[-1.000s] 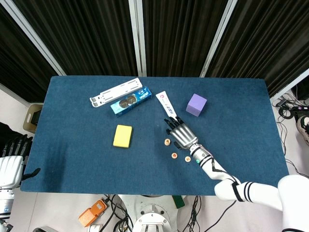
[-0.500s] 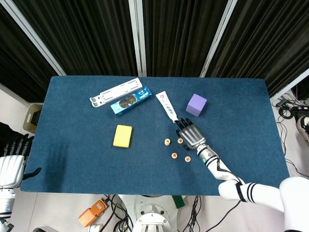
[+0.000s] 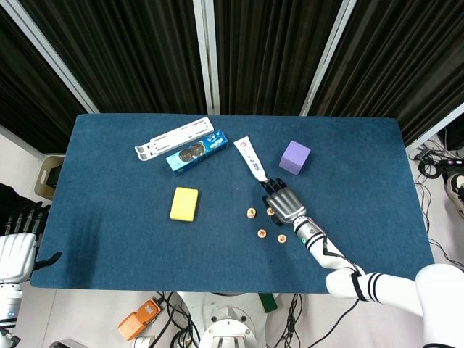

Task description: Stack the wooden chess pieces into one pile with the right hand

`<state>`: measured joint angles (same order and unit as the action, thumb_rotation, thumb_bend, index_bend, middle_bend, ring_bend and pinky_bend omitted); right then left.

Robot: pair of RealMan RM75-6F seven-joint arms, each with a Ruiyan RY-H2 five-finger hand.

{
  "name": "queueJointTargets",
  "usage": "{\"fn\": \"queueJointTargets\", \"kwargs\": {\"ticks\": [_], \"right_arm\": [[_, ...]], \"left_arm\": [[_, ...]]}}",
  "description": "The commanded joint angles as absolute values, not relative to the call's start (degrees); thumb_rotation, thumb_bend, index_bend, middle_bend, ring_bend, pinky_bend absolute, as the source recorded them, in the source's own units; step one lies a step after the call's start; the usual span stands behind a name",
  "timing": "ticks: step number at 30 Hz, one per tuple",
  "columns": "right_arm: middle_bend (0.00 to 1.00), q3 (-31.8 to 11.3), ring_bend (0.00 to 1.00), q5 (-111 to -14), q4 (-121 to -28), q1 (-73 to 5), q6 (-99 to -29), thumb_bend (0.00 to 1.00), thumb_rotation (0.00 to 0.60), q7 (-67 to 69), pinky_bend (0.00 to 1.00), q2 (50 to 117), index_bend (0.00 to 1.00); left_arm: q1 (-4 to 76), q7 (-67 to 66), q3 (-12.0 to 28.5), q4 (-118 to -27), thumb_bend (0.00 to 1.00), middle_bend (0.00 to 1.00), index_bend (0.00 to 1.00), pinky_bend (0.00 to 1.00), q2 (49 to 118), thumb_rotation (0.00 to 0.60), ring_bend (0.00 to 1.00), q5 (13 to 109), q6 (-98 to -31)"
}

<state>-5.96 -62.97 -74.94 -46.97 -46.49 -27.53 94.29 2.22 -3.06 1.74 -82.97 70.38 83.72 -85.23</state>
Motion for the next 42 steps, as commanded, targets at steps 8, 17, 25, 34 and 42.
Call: {"fn": "queueJointTargets", "kwargs": {"ticks": [8,17,25,34,42], "right_arm": [[0.12,-7.2,0.08,-64.8,-79.3,-47.1,-48.6,0.53,0.600,-26.4,0.14,91.9,0.56],[0.12,-8.2,0.08,-63.4,-83.3,-50.1,-47.0,0.53,0.600,-30.5,0.14,91.3,0.55],[0.12,-7.8,0.08,-60.7,-81.7,-52.0,-45.9,0.53,0.600,-33.1,0.14,93.3,0.54],[0.12,-7.3,0.08,-59.7,-80.9,-52.9,-46.2,0.53,0.600,-33.9,0.14,94.1,0.53],[0.12,-6.8,0.08,-59.5,-80.6,-52.9,-46.6,0.53,0.600,-33.6,0.14,94.1,0.51]], "left_arm": [[2.2,-2.8,1.8,-82.7,0.00,0.01,0.08,0.00,70.4,0.600,0.00,83.5,-85.1],[2.2,-2.9,1.7,-82.9,0.00,0.01,0.08,0.00,70.4,0.600,0.00,83.6,-85.2],[2.1,-2.8,1.7,-82.7,0.00,0.01,0.08,0.00,70.4,0.600,0.00,83.3,-85.0],[2.0,-2.6,1.7,-82.4,0.00,0.01,0.08,0.00,70.4,0.600,0.00,83.2,-84.9],[2.0,-2.4,1.7,-82.2,0.00,0.01,0.08,0.00,70.6,0.600,0.00,83.2,-84.8]]}}
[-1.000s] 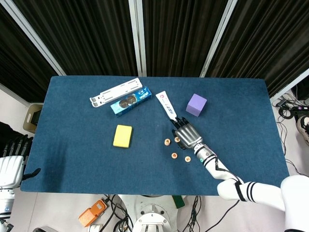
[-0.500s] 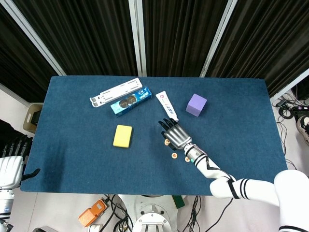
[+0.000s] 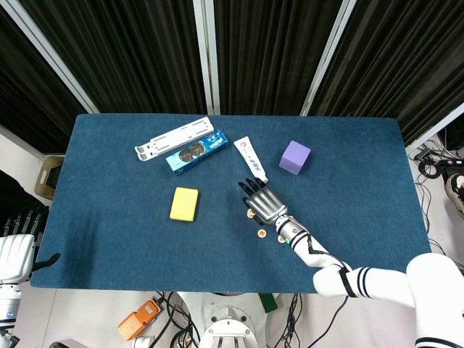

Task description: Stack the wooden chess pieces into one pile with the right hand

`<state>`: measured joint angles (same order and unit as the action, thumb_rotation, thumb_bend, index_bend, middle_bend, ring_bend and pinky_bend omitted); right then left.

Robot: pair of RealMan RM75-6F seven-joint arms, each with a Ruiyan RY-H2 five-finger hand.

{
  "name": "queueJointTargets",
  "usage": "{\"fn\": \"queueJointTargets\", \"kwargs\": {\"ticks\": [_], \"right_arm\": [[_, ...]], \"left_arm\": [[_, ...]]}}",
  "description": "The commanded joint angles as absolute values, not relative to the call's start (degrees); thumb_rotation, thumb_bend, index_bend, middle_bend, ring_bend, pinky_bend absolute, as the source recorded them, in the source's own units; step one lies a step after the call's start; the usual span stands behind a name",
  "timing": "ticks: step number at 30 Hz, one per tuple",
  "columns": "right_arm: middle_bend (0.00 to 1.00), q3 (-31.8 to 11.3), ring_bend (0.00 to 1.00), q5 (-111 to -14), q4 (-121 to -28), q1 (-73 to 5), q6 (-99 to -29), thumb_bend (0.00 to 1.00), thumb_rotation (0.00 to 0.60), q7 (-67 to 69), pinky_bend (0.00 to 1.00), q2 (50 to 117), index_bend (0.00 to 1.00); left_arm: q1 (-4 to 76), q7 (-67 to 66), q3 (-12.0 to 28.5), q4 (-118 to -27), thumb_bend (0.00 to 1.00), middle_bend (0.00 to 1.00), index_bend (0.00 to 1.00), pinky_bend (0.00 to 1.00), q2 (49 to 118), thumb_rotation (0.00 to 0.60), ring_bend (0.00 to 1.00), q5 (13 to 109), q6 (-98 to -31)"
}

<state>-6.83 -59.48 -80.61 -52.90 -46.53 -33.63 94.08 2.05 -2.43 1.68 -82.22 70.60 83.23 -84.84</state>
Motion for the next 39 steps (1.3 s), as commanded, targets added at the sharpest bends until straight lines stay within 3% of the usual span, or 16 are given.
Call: {"fn": "queueJointTargets", "kwargs": {"ticks": [1,19,25,31,39], "right_arm": [[0.12,-6.7,0.08,-59.5,-80.6,-52.9,-46.7,0.53,0.600,-33.5,0.14,94.1,0.51],[0.12,-5.9,0.08,-59.9,-81.0,-53.2,-47.1,0.53,0.600,-33.3,0.14,93.9,0.47],[0.12,-5.6,0.08,-64.2,-84.5,-51.2,-51.2,0.53,0.600,-30.7,0.14,91.7,0.46],[0.11,-0.3,0.05,-73.3,-89.6,-48.1,-54.5,0.33,0.600,-29.4,0.12,87.7,0.47],[0.03,3.7,0.00,-78.3,-87.5,-45.9,-54.9,0.32,0.600,-31.2,0.03,88.5,0.48]], "left_arm": [[2.0,-2.4,1.7,-82.2,0.00,0.01,0.08,0.00,70.6,0.600,0.00,83.2,-84.8],[2.0,-2.2,1.7,-82.0,0.00,0.01,0.08,0.00,70.7,0.600,0.00,83.1,-84.7],[1.9,-2.0,1.7,-81.7,0.00,0.01,0.08,0.00,70.8,0.600,0.00,82.9,-84.7],[2.2,-1.8,1.7,-81.5,0.00,0.01,0.08,0.00,71.0,0.600,0.00,83.3,-84.6],[2.0,-2.0,1.6,-81.9,0.00,0.01,0.08,0.00,71.0,0.600,0.00,83.7,-85.1]]}}
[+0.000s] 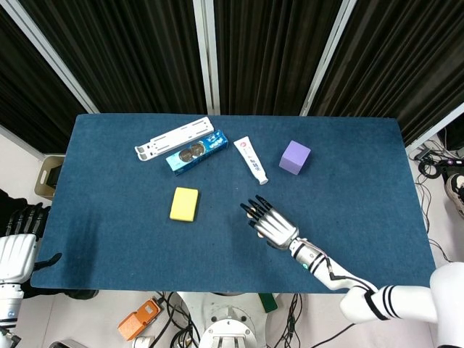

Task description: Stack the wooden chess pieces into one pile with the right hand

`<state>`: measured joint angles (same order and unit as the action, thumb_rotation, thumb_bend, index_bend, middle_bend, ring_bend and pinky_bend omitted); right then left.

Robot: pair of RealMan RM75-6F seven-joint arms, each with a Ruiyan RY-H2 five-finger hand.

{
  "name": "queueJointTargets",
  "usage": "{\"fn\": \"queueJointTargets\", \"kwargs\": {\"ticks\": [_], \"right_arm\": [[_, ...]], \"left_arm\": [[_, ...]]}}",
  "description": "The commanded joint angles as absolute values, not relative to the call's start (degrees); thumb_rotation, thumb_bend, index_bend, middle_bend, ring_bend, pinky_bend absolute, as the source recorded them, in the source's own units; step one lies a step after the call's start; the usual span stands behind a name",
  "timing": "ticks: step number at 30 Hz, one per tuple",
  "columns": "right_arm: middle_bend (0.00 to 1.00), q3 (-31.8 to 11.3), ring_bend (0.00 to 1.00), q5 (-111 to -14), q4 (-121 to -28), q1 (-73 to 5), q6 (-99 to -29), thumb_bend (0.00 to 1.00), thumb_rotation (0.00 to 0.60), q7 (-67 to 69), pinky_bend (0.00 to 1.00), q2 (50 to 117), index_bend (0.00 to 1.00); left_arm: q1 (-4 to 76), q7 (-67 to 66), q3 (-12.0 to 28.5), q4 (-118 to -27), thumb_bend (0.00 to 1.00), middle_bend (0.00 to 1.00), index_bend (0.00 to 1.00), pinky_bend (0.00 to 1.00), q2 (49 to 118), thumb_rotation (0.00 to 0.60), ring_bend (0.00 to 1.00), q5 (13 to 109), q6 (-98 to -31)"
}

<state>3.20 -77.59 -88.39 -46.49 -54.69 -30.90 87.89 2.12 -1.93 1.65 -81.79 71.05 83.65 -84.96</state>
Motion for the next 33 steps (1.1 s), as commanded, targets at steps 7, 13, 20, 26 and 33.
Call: {"fn": "queueJointTargets", "kwargs": {"ticks": [7,13,20,26,33], "right_arm": [[0.03,3.0,0.00,-79.1,-84.6,-45.4,-54.2,0.34,0.600,-31.6,0.03,90.4,0.48],[0.03,2.2,0.00,-78.8,-83.4,-45.4,-52.9,0.40,0.600,-31.7,0.03,91.2,0.49],[0.03,1.5,0.00,-78.3,-82.7,-45.3,-51.8,0.45,0.600,-31.7,0.03,91.6,0.50],[0.02,1.1,0.00,-78.0,-82.2,-45.2,-51.0,0.45,0.600,-31.6,0.03,91.9,0.51],[0.03,0.4,0.00,-78.3,-81.8,-44.9,-51.0,0.48,0.600,-30.9,0.03,92.2,0.58]], "left_arm": [[1.6,-2.0,1.5,-82.2,0.00,0.01,0.08,0.00,70.8,0.600,0.00,83.7,-85.7],[1.5,-1.9,1.5,-82.1,0.00,0.01,0.08,0.00,70.8,0.600,0.00,83.7,-85.7],[1.6,-1.9,1.5,-81.9,0.00,0.01,0.08,0.00,70.8,0.600,0.00,83.7,-85.6],[1.6,-1.9,1.5,-81.8,0.00,0.01,0.08,0.00,70.9,0.600,0.00,83.6,-85.4],[1.6,-1.9,1.5,-81.6,0.00,0.01,0.08,0.00,71.0,0.600,0.00,83.6,-85.3]]}}
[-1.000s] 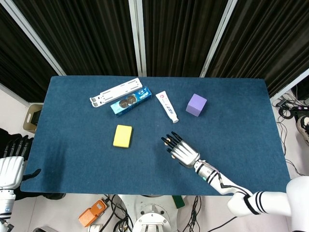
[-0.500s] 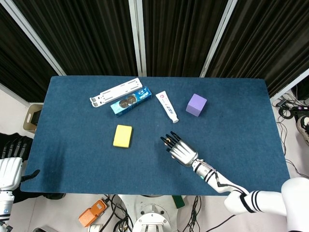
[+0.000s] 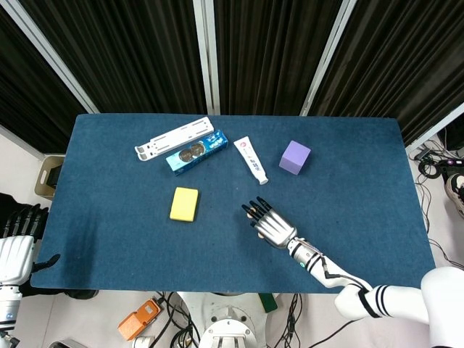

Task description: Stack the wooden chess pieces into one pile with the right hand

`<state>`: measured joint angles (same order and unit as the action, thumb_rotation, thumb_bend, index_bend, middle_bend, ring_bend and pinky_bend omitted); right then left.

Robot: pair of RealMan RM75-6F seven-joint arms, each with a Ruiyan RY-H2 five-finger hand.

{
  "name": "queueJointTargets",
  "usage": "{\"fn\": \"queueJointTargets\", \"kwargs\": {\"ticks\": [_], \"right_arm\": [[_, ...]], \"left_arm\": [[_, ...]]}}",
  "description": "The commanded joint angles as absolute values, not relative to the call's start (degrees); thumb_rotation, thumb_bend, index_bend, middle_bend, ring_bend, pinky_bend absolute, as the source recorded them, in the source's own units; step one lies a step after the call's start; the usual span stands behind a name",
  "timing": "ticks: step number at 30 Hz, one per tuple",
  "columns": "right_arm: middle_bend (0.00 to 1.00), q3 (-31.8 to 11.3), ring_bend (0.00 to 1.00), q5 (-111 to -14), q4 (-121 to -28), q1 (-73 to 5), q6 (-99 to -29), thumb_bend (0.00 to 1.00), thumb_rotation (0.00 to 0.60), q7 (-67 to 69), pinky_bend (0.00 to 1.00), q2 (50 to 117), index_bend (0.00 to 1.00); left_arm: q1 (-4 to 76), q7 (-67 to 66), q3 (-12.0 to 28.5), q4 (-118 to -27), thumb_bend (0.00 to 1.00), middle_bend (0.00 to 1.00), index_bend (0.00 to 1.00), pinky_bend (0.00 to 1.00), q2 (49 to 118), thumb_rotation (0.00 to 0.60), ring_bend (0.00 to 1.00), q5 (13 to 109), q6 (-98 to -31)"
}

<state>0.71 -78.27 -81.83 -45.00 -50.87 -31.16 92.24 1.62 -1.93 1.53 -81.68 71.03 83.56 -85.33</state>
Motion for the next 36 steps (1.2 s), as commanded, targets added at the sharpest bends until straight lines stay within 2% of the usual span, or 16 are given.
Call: {"fn": "queueJointTargets", "kwargs": {"ticks": [1,9,16,25,36], "right_arm": [[0.04,0.2,0.00,-78.4,-82.0,-44.9,-51.2,0.48,0.600,-30.8,0.03,92.1,0.59],[0.04,-4.3,0.00,-76.7,-84.7,-46.3,-51.4,0.48,0.600,-29.1,0.03,90.4,0.58],[0.04,-8.1,0.00,-70.7,-83.7,-48.9,-48.6,0.48,0.600,-31.7,0.03,91.0,0.56],[0.04,-8.9,0.00,-65.5,-81.9,-50.9,-46.8,0.48,0.600,-34.2,0.03,92.1,0.53],[0.04,-8.0,0.00,-63.6,-81.3,-51.9,-46.7,0.48,0.600,-35.3,0.03,92.9,0.52]], "left_arm": [[1.6,-1.9,1.6,-81.6,0.00,0.01,0.08,0.00,71.0,0.600,0.00,83.6,-85.3],[1.6,-2.0,1.6,-81.8,0.00,0.01,0.08,0.00,71.0,0.600,0.00,83.8,-85.5],[1.6,-2.1,1.5,-81.9,0.00,0.01,0.08,0.00,71.0,0.600,0.00,83.6,-85.3],[1.6,-2.0,1.6,-81.8,0.00,0.01,0.08,0.00,71.1,0.600,0.00,83.2,-84.9],[1.8,-2.1,1.6,-81.6,0.00,0.01,0.08,0.00,71.2,0.600,0.00,83.1,-84.6]]}}
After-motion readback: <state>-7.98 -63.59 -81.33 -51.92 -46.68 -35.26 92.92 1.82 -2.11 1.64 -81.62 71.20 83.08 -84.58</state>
